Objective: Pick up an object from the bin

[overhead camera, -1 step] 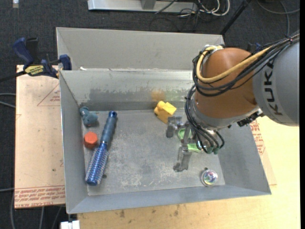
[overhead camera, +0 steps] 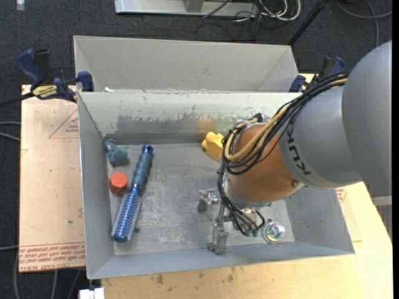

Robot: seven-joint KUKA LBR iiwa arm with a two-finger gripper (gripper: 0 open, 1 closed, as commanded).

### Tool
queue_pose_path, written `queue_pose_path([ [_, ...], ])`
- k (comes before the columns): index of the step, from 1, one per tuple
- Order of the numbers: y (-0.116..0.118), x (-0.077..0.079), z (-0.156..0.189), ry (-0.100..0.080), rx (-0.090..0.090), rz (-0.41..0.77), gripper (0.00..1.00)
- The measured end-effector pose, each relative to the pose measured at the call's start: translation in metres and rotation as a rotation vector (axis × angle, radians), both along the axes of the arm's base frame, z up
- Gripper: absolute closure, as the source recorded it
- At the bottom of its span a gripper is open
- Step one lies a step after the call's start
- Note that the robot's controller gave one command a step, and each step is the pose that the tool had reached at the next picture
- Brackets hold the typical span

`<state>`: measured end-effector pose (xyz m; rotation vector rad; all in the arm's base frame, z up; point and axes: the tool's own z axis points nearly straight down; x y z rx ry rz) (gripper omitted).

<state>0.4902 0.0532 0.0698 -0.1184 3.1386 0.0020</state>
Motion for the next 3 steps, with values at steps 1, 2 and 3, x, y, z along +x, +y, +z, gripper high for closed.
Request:
queue_pose_path([
  [1,0.125,0.043,0.033,-0.005,0.004,0.227,0.0],
  [2,0.193,0.038,0.0,-0.003,-0.001,0.729,0.0],
  [3,0.186,0.033,-0.004,0.03,-0.011,0.728,1.0],
])
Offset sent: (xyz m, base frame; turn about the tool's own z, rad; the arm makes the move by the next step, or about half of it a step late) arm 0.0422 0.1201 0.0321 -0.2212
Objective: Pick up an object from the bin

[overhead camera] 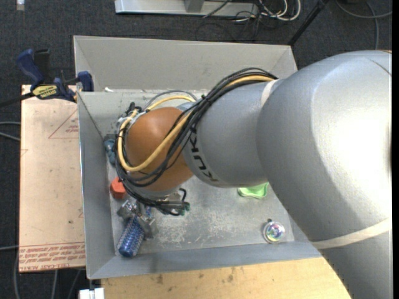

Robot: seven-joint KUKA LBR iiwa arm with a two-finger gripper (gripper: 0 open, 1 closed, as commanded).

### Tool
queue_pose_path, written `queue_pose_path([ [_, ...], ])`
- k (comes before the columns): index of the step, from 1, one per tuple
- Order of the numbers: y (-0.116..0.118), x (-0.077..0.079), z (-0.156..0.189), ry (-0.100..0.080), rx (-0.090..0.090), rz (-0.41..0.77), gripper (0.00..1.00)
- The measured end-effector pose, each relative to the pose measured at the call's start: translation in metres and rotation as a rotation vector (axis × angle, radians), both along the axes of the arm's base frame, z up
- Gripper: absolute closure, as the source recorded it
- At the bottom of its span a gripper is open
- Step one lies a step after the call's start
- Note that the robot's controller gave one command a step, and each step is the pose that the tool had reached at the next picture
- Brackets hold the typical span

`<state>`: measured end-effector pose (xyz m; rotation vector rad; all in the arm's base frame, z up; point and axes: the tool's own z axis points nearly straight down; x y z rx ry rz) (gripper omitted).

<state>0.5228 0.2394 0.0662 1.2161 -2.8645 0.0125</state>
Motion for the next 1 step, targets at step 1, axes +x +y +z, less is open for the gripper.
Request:
queue_pose_path([
  [1,-0.0191,0.0065,0.0024,-0.021,0.021,0.116,1.0],
])
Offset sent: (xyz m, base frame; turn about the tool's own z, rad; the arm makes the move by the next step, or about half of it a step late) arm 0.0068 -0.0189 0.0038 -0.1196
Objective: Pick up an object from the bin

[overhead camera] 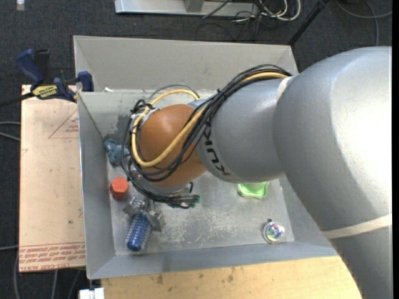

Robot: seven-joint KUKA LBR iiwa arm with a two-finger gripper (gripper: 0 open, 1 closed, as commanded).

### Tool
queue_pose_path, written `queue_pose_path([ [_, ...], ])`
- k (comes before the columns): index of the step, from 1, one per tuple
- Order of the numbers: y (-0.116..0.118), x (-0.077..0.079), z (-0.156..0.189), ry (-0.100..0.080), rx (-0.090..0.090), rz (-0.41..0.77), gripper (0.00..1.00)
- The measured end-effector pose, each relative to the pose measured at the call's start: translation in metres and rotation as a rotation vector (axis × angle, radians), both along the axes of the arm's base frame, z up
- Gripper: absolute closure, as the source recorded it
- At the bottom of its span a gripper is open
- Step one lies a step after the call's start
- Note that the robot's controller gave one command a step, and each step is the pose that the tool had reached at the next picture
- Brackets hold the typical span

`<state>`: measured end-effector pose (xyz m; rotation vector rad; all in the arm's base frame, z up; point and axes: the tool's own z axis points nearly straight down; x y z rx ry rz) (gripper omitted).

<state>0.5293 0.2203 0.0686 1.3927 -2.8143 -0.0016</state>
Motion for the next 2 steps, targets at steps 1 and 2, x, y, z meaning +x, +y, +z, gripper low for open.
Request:
queue_pose_path([
  [1,-0.056,0.013,0.052,-0.005,0.0,0.109,1.0],
  [2,-0.062,0.018,0.147,-0.011,0.003,0.136,1.0],
])
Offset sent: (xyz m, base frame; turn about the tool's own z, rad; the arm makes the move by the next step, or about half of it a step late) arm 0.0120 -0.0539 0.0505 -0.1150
